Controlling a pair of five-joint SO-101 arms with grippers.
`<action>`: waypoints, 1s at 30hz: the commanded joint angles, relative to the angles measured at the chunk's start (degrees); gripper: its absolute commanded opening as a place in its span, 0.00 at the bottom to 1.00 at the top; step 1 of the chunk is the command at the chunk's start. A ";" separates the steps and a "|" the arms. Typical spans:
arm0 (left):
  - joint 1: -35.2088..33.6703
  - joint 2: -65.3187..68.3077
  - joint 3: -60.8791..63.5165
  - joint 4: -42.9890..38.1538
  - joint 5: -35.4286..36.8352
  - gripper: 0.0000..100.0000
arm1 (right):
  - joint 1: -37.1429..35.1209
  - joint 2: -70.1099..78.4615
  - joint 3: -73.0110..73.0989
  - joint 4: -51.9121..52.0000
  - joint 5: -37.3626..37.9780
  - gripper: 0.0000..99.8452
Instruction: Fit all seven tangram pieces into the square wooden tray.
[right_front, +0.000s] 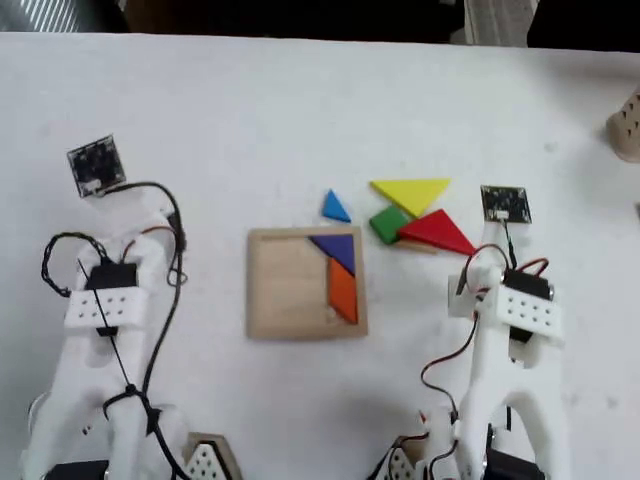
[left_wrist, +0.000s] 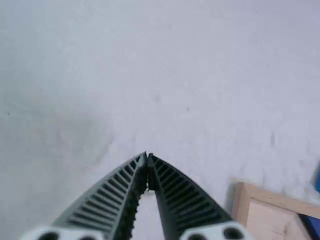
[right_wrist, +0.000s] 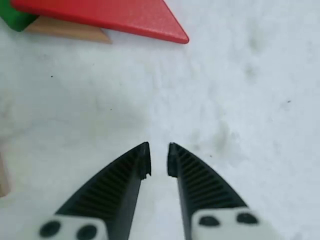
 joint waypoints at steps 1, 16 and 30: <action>-1.27 -1.98 0.79 -1.05 -3.96 0.14 | 0.75 4.00 -16.26 14.37 0.79 0.14; -1.10 11.38 -4.75 -5.98 -5.01 0.19 | 3.12 25.63 -51.69 34.77 4.75 0.11; -1.01 22.02 -14.51 2.64 -5.63 0.22 | -19.82 36.35 -48.97 18.59 -14.68 0.11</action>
